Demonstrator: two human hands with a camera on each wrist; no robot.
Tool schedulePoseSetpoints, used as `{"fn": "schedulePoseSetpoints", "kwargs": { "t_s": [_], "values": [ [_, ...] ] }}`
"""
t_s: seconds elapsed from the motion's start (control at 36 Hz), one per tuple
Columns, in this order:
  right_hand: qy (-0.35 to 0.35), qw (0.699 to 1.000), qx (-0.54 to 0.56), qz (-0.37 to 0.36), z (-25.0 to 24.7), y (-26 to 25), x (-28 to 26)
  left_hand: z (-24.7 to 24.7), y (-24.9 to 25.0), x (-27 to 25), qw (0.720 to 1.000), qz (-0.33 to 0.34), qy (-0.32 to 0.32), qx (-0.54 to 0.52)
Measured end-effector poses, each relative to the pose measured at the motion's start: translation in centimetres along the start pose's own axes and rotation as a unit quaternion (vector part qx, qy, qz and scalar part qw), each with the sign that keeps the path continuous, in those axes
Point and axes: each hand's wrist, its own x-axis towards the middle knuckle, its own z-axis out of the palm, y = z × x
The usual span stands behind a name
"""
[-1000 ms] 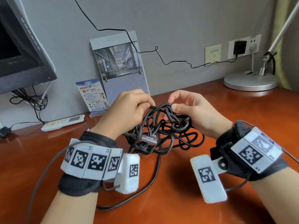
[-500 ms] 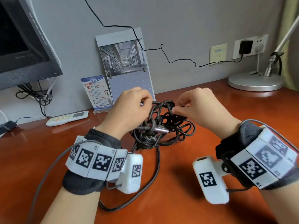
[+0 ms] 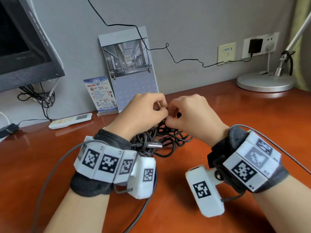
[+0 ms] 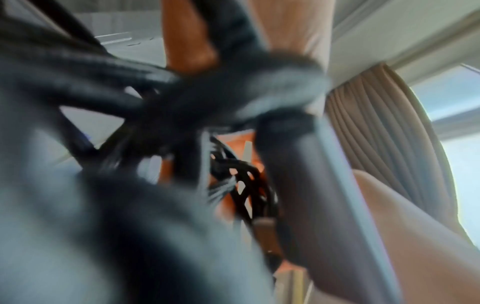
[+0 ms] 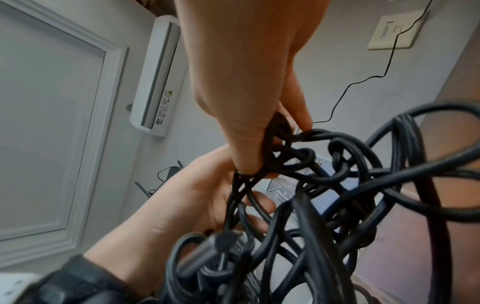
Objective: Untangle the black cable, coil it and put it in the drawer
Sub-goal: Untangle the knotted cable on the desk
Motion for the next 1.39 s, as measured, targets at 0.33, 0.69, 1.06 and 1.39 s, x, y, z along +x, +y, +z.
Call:
{"fn": "schedulePoseSetpoints", "kwargs": {
  "t_s": [0.33, 0.69, 1.06, 1.39],
  "values": [
    [0.098, 0.991, 0.088, -0.008, 0.7, 0.5, 0.1, -0.6, -0.9, -0.2, 0.991, -0.031, 0.041, -0.127],
    [0.155, 0.987, 0.030, -0.025, 1.9, 0.0, 0.6, -0.3, 0.0, -0.5, 0.989, -0.023, 0.075, -0.128],
    [0.110, 0.945, 0.289, 0.110, 0.7, 0.4, 0.7, 0.1, -0.3, -0.7, 0.986, -0.043, 0.081, -0.136],
    [0.147, 0.989, 0.016, 0.003, -0.6, 0.5, 0.3, -0.3, -0.4, -1.1, 0.990, -0.003, 0.128, -0.063]
  ]
}}
